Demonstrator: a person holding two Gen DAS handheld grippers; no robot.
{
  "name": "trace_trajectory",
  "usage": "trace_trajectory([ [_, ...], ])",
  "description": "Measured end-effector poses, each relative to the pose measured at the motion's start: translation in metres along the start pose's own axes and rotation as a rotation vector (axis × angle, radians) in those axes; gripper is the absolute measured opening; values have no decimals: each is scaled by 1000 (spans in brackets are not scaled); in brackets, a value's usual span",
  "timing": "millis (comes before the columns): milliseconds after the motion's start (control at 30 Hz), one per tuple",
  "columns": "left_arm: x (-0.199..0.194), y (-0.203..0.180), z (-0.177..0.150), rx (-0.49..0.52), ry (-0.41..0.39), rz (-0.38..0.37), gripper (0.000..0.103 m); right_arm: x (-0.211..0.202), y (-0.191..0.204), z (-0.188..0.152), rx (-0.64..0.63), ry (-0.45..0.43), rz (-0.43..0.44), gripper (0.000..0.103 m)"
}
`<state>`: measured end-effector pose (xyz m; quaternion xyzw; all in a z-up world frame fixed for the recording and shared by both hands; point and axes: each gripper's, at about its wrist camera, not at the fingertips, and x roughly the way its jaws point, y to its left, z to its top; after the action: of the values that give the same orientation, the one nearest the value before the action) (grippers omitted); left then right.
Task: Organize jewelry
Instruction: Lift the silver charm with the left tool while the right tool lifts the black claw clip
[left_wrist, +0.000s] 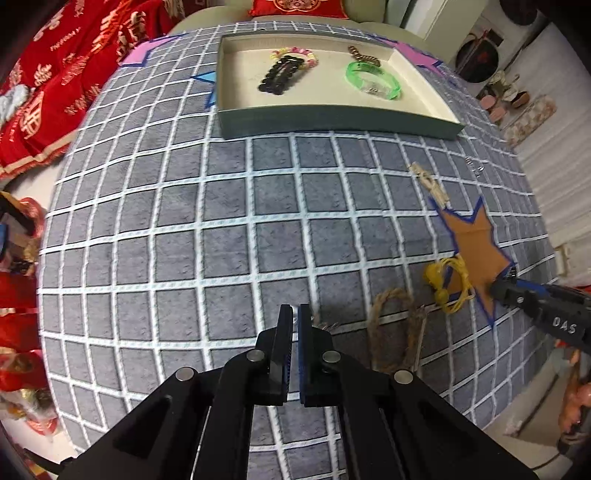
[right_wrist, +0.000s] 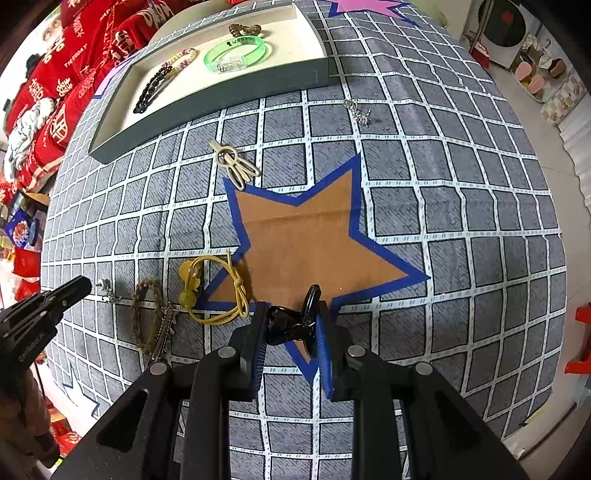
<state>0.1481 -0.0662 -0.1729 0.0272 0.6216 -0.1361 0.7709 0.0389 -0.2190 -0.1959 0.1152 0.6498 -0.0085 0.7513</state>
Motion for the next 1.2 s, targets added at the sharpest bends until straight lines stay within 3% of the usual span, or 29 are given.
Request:
trace_trajectory([
  [67,1,-1,-3,-12,8,9,9,0,2,0,0,2,2,26],
  [100,0,2,-7,-12,13,15,14,-1,0,1,-1,3,3,26],
  [133,0,3,-11,-9,18,24,28,-1,0,0,0,4,5,26],
  [167,1,4,-14,-9,22,34,85,-1,-2,1,-1,5,7,26],
  [200,0,5,-19,-17,6,57,103,-1,-3,1,-1,6,8,26],
  [233,-5,2,-18,-14,-31,77,103,1,1,-2,-1,5,8,26],
  [533,14,26,-64,20,-21,118,103,-4,-4,-8,0,5,8,26],
  [733,32,27,-83,71,12,84,74,4,4,-4,3,6,5,26],
  [833,28,26,-87,94,-10,75,44,3,4,-5,5,4,7,26],
  [900,25,25,-91,95,-12,63,19,2,3,-4,7,2,9,26],
  [1200,12,54,-97,8,-15,-18,16,-7,2,1,11,-25,22,26],
])
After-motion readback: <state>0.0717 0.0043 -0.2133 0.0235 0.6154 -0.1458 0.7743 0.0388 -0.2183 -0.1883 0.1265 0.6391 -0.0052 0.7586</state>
